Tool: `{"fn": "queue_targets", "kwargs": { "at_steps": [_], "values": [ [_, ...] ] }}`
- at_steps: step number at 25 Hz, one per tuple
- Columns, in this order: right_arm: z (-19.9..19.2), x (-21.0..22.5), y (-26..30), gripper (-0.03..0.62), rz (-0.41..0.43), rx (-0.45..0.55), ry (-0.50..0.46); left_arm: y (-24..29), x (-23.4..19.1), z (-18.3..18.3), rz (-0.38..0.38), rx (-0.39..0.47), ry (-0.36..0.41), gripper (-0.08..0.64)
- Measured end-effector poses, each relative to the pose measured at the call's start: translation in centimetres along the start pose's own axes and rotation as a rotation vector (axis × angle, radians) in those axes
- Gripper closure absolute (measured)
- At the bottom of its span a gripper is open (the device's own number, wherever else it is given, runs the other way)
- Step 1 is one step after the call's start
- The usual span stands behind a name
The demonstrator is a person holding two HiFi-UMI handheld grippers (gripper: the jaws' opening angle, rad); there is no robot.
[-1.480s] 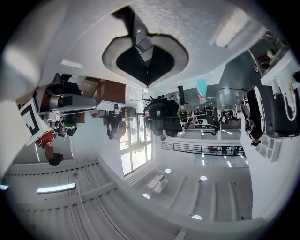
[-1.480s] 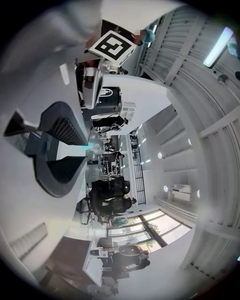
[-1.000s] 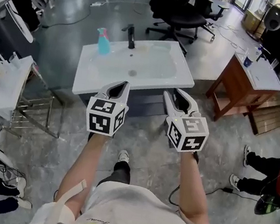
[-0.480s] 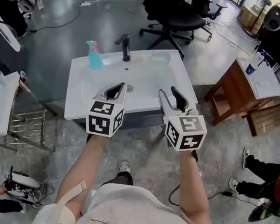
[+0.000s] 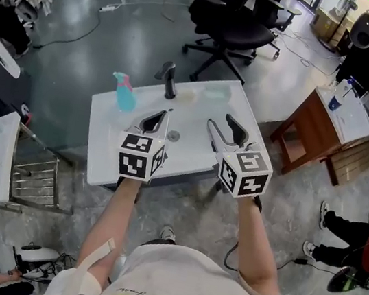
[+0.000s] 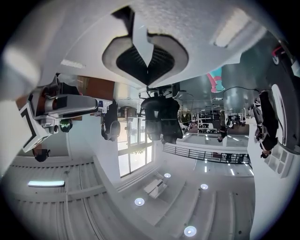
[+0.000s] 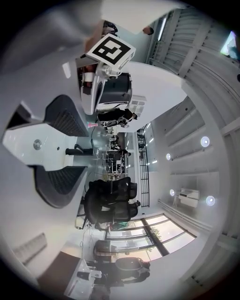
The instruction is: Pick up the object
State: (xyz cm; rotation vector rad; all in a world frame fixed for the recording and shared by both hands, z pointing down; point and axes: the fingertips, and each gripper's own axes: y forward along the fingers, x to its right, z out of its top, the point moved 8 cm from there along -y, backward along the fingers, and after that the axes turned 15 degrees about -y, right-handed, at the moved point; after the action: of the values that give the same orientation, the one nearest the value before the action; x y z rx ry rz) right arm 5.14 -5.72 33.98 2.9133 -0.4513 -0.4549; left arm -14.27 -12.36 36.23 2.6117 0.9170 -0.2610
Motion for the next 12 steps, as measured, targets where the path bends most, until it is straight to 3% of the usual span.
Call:
{"fn": "queue_targets", "kwargs": {
  "at_steps": [12],
  "values": [
    [0.1,0.9,5.4,0.377,-0.010,-0.002,-0.003,3.8,-3.9,1.5,-0.018,-0.001,0.001,0.561]
  ]
}}
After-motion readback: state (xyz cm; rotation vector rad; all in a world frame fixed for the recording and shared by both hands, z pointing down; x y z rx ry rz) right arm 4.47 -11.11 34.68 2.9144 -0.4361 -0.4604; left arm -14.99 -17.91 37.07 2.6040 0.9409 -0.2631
